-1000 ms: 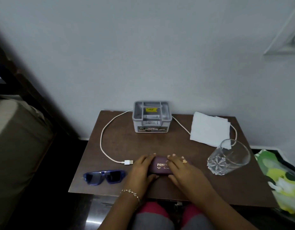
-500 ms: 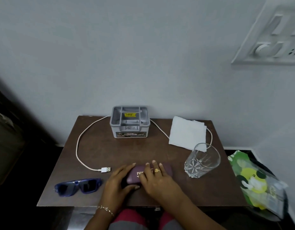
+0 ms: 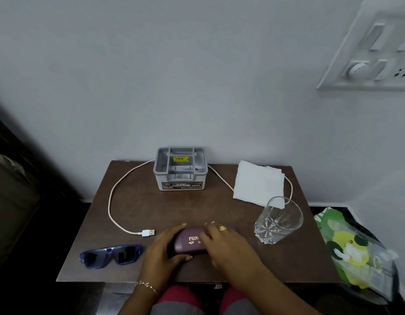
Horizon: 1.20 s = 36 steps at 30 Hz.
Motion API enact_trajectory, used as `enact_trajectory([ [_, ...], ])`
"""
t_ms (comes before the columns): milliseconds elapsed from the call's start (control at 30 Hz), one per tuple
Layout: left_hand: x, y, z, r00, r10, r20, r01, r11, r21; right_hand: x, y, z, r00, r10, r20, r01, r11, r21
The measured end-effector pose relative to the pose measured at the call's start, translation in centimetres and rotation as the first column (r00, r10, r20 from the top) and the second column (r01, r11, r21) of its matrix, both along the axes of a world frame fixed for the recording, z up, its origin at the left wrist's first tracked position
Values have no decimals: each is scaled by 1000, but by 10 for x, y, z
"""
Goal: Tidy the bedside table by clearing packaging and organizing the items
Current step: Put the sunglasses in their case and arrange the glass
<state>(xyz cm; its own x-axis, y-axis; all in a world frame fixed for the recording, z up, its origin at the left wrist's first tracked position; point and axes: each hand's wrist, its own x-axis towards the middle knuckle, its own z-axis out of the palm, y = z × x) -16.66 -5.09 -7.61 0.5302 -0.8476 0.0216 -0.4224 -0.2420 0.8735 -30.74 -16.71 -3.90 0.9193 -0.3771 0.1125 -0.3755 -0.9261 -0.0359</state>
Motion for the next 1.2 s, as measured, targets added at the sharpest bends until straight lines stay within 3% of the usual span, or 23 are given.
enact_trajectory([
  [100,-1,2,-3,997,38,-69,-39,999,-16,-36,-18,-3,983,-171,61,147,949,280],
  [200,-1,3,-2,985,51,-166,-55,998,-19,-59,-26,-8,937,-326,124,161,719,675],
  [267,-2,3,-1,972,63,-225,-68,998,-14,-61,-26,-9,877,-445,181,127,579,805],
  [333,-5,2,3,961,86,-263,-92,996,-8,-53,-26,-8,836,-522,170,157,524,837],
  [433,-8,1,6,959,98,-265,-99,995,12,-36,-30,-9,757,-630,173,276,549,789],
  [567,-4,-2,4,993,68,-95,-58,993,102,-14,-30,-13,644,-731,227,443,597,669],
  [733,-5,-15,13,1000,15,-16,-8,947,322,-5,-18,-35,727,-671,147,582,715,388],
  [867,-6,-22,17,999,18,33,-30,918,396,-1,-18,-37,740,-663,109,639,745,191],
  [1200,-2,-4,39,992,4,127,-64,882,467,-11,-8,-19,735,-657,170,618,751,230],
])
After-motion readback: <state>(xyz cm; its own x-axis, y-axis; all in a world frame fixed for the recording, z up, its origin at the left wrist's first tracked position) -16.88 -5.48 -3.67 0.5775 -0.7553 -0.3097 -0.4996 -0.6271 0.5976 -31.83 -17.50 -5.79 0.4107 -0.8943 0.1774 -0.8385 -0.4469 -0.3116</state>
